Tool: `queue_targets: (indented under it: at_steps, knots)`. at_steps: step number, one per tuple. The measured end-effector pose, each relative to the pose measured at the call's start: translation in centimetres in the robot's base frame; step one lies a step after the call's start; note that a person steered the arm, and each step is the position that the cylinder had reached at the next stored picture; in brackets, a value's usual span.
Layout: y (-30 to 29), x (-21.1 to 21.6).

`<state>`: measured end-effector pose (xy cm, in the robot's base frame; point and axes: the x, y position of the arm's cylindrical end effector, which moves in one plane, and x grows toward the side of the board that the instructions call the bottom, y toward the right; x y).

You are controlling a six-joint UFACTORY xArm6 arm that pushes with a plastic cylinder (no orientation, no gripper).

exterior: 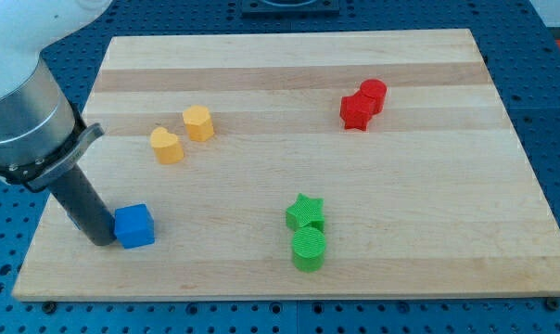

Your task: Push the blue cube parallel to the left of the green star

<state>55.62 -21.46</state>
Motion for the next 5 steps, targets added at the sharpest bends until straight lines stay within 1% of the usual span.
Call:
queue_targets:
  at_steps: [1,2,3,5]
  knots:
    - [2.2,0.0]
    - [6.1,0.0]
    - [7.0,-0.4]
    - [7.1,-2.6]
